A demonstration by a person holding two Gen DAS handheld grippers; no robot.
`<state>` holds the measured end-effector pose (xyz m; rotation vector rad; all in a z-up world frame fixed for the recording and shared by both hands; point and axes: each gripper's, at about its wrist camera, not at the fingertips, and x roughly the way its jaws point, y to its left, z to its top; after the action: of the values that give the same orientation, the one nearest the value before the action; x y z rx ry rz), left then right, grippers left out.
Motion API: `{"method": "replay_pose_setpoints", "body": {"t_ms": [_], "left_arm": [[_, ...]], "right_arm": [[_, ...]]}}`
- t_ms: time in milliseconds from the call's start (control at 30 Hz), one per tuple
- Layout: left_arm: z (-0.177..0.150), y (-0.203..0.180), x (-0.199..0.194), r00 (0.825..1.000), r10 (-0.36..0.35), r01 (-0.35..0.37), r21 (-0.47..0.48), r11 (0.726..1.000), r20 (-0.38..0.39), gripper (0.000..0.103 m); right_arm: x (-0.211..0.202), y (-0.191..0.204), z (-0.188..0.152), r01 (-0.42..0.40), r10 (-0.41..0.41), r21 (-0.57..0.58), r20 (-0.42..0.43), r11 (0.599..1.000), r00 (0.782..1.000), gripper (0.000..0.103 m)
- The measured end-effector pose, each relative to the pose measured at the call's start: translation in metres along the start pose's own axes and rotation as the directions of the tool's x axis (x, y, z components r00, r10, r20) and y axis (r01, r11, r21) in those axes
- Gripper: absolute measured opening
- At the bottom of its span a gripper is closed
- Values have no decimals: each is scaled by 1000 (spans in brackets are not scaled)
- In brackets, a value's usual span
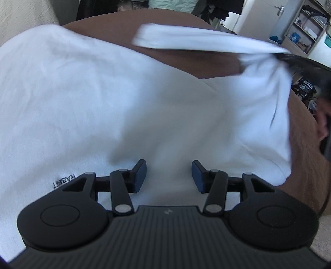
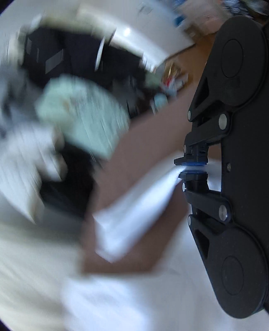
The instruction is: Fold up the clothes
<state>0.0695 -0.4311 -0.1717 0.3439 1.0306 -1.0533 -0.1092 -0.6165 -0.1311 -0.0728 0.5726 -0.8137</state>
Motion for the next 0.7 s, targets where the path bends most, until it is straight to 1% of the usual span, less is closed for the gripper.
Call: {"method": "replay_pose_setpoints", "body": {"t_ms": [33,67,133,167,200,233,267,300,333,367,400,433,467,500,533,600,667,700], "left_arm": [[1,1,1,1000,10,-10,-11,1000,7,48],[1,5,-1,999,43,-42,-42,998,29,45],[0,12,-6,992,107,-101,-87,991,71,42],[-1,16,-9,988,128,-119,-96,988,90,42],[-2,20,-11,986,134,-124,-101,987,96,42],[-3,25,-14,985,140,-129,-106,986,103,42],[-4,29,-15,986,140,-130,-109,986,93,42],[-6,33,-16,987,141,-132,-111,985,83,42],[-8,38,-18,987,142,-133,-114,985,73,42],[-9,42,-19,988,143,-135,-116,984,63,42],[-9,44,-21,989,138,-130,-121,984,60,42],[-10,46,-22,989,133,-125,-126,984,58,42],[-10,49,-24,990,127,-119,-131,984,56,42],[-8,50,-25,992,110,-100,-144,985,65,42],[-7,51,-25,993,92,-80,-155,985,75,42],[-2,46,-21,995,48,-33,-165,986,88,42],[3,41,-11,996,11,3,-165,986,87,42],[2,37,-10,997,1,12,-167,986,78,42]], "right_arm": [[-6,-17,3,49,-51,87,16,995,999,4],[-7,-32,1,66,-66,165,-6,984,998,5],[-2,-60,-10,71,-54,299,-64,952,997,5],[1,-65,-18,63,-44,316,-66,947,997,5],[5,-64,-26,59,-40,286,-71,956,997,5],[9,-61,-33,71,-49,238,-97,969,994,8],[12,-56,-40,87,-63,188,-127,978,990,20],[15,-56,-44,86,-60,168,-153,982,986,24],[15,-61,-47,63,-31,188,-172,980,985,31],[15,-68,-50,36,6,217,-187,975,982,35],[14,-76,-54,8,43,247,-202,969,978,37],[9,-84,-54,-18,78,282,-203,959,976,41],[2,-92,-54,-45,112,317,-198,947,974,42],[-2,-97,-53,-72,140,331,-186,941,973,42],[-11,-97,-49,-103,160,320,-159,942,974,42],[-24,-88,-34,-176,208,243,-111,954,972,42],[-36,-79,-19,-246,259,155,-70,957,963,42],[-38,-75,-10,-284,293,132,-51,950,955,42]]}}
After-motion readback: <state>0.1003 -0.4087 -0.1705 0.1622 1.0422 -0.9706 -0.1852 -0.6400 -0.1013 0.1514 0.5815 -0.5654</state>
